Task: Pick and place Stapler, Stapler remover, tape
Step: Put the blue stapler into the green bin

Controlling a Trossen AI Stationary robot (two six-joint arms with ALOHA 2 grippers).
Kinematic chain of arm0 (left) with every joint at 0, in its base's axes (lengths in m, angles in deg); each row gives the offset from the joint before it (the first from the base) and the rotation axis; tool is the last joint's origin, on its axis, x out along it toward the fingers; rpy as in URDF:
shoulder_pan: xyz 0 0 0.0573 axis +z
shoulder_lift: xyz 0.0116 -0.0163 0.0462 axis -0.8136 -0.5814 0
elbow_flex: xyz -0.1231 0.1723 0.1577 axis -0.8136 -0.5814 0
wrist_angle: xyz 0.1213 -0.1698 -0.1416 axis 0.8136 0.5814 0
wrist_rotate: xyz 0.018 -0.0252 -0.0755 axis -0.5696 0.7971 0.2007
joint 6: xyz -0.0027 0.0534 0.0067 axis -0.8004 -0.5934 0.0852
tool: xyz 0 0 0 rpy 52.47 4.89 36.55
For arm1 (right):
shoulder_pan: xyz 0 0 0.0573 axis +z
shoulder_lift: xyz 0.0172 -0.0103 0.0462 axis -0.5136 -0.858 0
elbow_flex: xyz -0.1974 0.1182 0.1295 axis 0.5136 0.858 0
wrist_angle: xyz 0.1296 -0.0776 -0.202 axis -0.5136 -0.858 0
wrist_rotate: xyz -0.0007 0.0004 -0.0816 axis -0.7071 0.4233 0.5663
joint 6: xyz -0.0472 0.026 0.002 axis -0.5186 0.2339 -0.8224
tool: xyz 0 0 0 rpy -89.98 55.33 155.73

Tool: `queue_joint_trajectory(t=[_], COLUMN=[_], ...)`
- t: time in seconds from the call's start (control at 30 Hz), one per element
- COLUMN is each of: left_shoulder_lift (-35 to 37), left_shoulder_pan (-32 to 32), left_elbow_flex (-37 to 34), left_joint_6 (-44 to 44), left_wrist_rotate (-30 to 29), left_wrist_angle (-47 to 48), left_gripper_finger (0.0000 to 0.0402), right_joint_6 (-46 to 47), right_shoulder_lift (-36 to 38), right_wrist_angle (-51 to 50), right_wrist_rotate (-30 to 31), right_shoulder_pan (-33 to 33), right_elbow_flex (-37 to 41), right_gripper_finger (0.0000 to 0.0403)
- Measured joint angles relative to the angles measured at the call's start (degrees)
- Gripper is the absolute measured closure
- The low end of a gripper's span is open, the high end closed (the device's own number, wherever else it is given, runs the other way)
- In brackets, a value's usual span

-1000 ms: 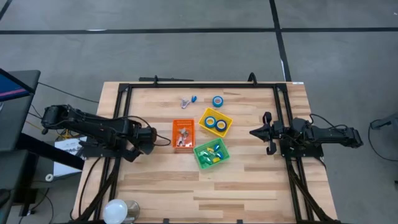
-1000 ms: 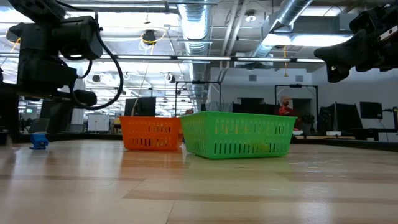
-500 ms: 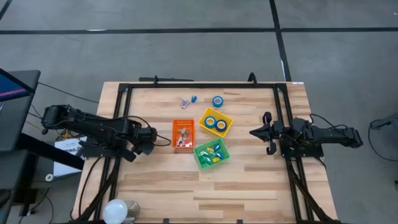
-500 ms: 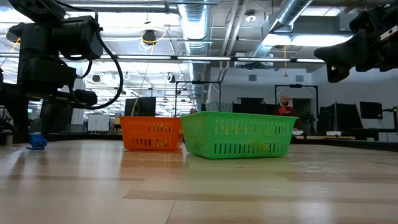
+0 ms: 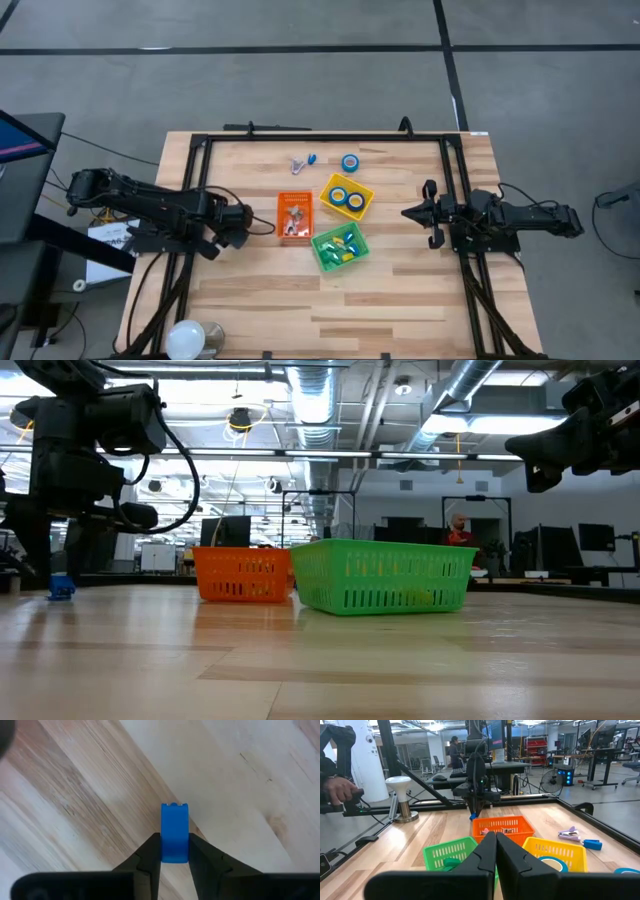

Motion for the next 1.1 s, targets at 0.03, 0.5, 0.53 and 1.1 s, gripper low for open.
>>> queue_joint_trajectory(t=[0.03,0.5,0.53,1.1], left_shoulder_lift=[0.00,0.17,0.17,0.17], left_shoulder_pan=[0.00,-1.73,-1.93,-2.32], left_elbow_flex=[0.25,6.44,7.11,16.84], left_joint_6=[0.01,2.14,2.13,13.02], left_wrist_rotate=[0.01,0.05,0.04,0.03], left_wrist_angle=[-0.03,-1.12,-1.28,-21.28], left_gripper_finger=[0.0326,0.0333,0.0333,0.0332], right_joint_6=[-0.01,0.02,0.00,-0.01], right_shoulder_lift=[-0.01,-0.02,-0.02,0.01], right_wrist_angle=[0.00,0.00,0.00,0.00], right_wrist_rotate=[0.00,0.00,0.00,0.00], right_shoulder_pan=[0.02,0.02,0.01,0.00], right_elbow_flex=[0.01,0.01,0.00,0.02], right_gripper_finger=[0.0402,0.0402,0.0402,0.0402])
